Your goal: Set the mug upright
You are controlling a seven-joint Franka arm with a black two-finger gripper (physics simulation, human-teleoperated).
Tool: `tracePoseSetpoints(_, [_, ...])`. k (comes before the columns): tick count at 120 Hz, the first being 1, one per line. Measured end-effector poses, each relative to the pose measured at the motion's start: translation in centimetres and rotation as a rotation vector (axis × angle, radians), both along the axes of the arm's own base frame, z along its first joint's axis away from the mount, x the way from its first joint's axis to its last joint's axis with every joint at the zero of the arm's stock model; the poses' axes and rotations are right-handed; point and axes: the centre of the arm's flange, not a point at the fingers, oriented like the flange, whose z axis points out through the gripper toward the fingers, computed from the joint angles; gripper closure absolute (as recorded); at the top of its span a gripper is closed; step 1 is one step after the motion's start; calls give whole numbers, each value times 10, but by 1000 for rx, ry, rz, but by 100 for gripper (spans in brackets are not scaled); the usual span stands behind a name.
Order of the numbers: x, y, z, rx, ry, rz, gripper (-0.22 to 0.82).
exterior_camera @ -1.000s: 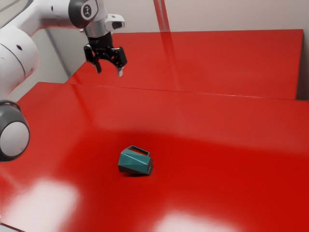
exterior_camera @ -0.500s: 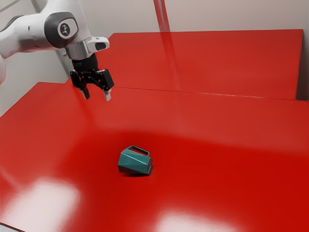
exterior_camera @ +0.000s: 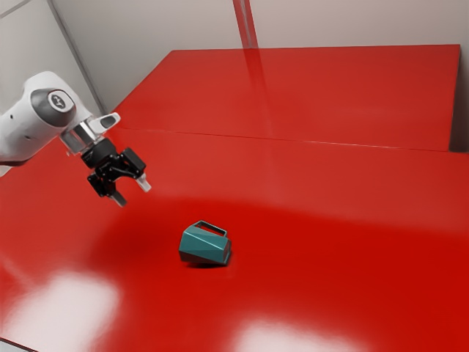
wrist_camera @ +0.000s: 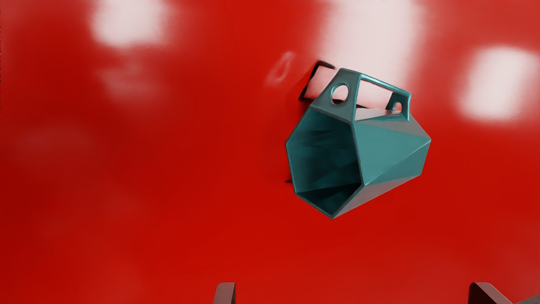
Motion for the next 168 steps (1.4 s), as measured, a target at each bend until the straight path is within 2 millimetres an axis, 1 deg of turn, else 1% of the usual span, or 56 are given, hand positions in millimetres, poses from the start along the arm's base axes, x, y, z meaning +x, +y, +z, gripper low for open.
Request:
tracePoseSetpoints(12, [-1,8,-21,-27,-10,18,0])
tracePoseSetpoints(19, [0,3,-33,-43,-15,12,0])
tracePoseSetpoints(26, [3,-15,-43,-62,-21,-16,0])
tracePoseSetpoints(41, [7,-70,-63,-98,-38,-102,0])
tracePoseSetpoints(45, [7,-79,-67,-105,-43,-114,0])
tracePoseSetpoints(50, [6,-85,-72,-111,-51,-119,0])
tracePoseSetpoints(56, [5,-85,-77,-114,-60,-113,0])
tracePoseSetpoints(70, [2,-74,-90,-113,-74,-83,0])
tracePoseSetpoints(76, [3,-72,-95,-111,-79,-79,0])
tracePoseSetpoints(96, [5,-79,-109,-118,-86,-81,0])
tracePoseSetpoints(112, [2,-84,-118,-136,-91,-71,0])
tracePoseSetpoints(129, [-1,-91,-125,-156,-96,-64,0])
tracePoseSetpoints(147, [-1,-97,-128,-171,-109,-57,0])
tracePoseSetpoints(168, [-6,-99,-135,-194,-108,-32,0])
